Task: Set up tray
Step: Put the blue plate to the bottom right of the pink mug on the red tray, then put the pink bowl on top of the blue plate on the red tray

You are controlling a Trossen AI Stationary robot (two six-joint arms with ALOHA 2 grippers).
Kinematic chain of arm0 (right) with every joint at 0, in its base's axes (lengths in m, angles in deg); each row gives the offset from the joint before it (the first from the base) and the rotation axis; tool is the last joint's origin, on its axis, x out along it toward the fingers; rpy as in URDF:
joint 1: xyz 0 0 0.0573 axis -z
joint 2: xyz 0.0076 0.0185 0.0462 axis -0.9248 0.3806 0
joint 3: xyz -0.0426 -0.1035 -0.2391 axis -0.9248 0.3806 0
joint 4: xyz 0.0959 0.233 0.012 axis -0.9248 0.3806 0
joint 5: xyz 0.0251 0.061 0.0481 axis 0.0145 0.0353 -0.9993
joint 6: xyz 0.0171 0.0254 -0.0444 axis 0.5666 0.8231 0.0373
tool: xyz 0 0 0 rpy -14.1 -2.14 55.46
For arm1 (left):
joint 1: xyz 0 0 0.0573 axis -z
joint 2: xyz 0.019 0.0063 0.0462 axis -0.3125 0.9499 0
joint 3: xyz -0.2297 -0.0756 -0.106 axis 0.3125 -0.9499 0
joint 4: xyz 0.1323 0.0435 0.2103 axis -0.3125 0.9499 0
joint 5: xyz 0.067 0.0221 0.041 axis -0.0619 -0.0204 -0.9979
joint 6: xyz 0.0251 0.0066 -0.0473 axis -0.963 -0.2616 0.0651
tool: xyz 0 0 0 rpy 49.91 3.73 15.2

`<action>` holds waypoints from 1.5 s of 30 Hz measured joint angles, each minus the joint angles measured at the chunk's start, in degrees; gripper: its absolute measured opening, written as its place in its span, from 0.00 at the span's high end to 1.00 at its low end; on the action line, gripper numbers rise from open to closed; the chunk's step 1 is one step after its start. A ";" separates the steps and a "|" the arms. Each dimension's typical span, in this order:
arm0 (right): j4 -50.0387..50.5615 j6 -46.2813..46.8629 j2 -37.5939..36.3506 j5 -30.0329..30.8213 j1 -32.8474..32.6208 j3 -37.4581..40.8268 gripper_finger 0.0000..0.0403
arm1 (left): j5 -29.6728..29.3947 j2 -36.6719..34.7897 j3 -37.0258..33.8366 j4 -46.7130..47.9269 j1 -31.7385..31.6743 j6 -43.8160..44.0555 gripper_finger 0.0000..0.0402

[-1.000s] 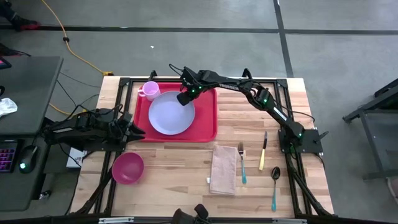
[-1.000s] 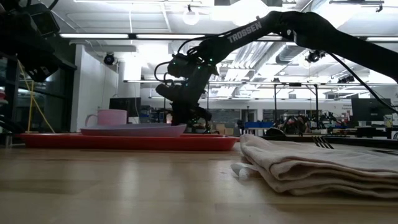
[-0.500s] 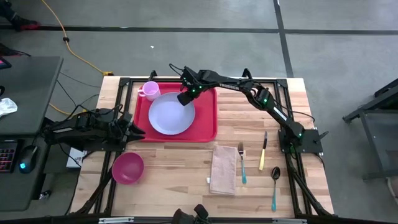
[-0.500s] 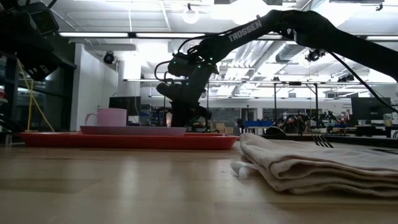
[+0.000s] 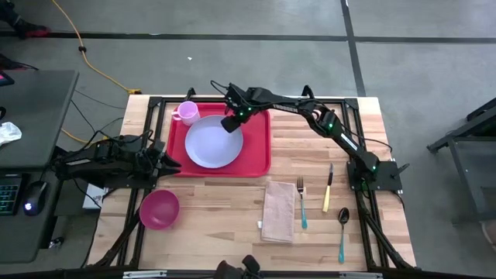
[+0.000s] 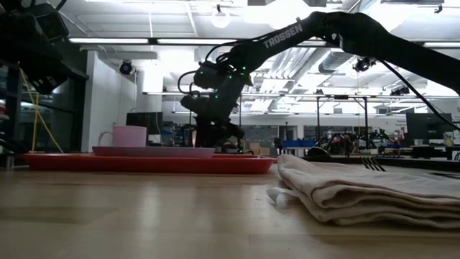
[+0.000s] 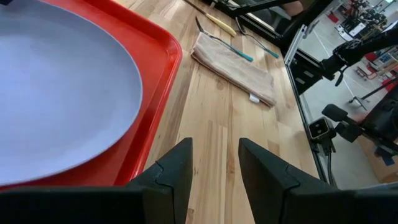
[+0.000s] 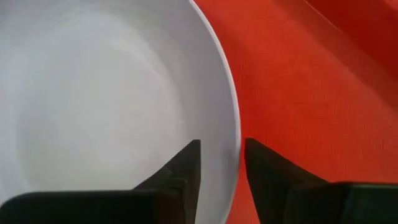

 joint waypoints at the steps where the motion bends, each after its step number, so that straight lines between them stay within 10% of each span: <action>1: 0.47 -0.01 0.00 -0.01 0.01 0.00 0.75 | 0.00 0.00 0.00 0.00 0.02 0.00 0.60; 45: 19.69 -15.26 -16.43 8.10 0.96 -5.49 0.72 | 0.07 0.02 0.00 0.01 0.01 0.02 0.60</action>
